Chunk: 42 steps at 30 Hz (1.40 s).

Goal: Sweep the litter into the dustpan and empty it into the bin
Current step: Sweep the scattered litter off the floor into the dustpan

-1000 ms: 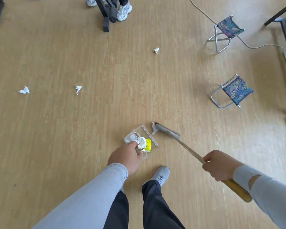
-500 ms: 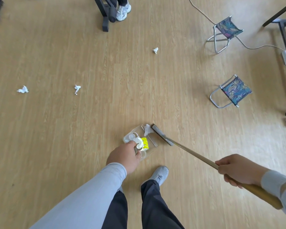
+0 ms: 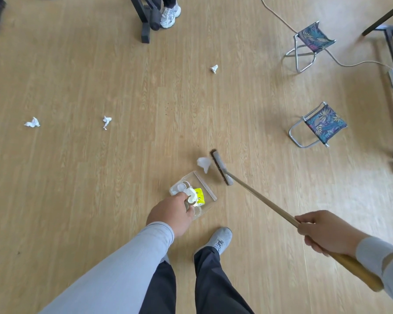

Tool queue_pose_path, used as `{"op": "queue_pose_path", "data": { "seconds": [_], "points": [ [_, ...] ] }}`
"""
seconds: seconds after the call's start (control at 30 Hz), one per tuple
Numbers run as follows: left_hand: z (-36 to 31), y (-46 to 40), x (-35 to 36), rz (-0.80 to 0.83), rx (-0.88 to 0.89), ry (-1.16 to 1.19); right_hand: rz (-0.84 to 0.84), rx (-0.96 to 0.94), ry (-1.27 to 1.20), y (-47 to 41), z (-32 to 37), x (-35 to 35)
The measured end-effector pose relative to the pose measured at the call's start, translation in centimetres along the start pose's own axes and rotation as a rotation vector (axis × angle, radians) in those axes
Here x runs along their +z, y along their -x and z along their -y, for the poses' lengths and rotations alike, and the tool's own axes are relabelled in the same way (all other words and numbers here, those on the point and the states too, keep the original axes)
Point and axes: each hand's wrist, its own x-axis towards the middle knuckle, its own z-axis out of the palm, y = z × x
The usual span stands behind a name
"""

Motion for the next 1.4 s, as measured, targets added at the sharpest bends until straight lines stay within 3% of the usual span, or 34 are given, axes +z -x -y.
{"op": "queue_pose_path", "data": {
  "seconds": [0.13, 0.23, 0.4, 0.47, 0.57, 0.63, 0.9, 1.13, 1.27, 1.4],
  "points": [
    [-0.1, -0.2, 0.0, -0.008, 0.003, 0.004, -0.100, -0.016, 0.228, 0.2, 0.6, 0.1],
    [-0.2, -0.3, 0.1, -0.013, 0.009, 0.001, -0.103, -0.015, 0.234, -0.1, 0.6, 0.4],
    [0.0, -0.6, -0.1, -0.010, 0.006, 0.000, -0.181, -0.061, 0.745, -0.2, -0.2, 1.2],
    [0.0, -0.6, -0.1, -0.007, 0.008, 0.004, -0.150, -0.040, 0.630, -0.8, -0.9, 0.0],
    [0.0, -0.6, 0.0, -0.008, 0.006, 0.003, -0.103, 0.054, 0.210, -1.7, -1.0, -1.7],
    [0.2, -0.4, -0.2, -0.003, -0.004, -0.008, -0.111, 0.066, 0.161, -2.0, -1.1, -1.8],
    [-0.6, -2.0, -2.7, -0.069, -0.111, 0.091, -0.259, -0.037, 0.276, -5.3, 3.6, -1.0],
    [-2.8, -4.7, -2.1, -0.103, -0.139, 0.137, -0.269, -0.117, 0.593, -8.8, 8.3, 1.2],
    [-2.7, -4.7, -2.2, -0.113, -0.143, 0.152, -0.119, -0.135, 0.668, -6.9, 4.2, -0.8],
    [-2.7, -5.2, -3.0, -0.119, -0.155, 0.158, -0.148, -0.069, 0.703, -2.7, -1.9, -4.7]
  ]
}}
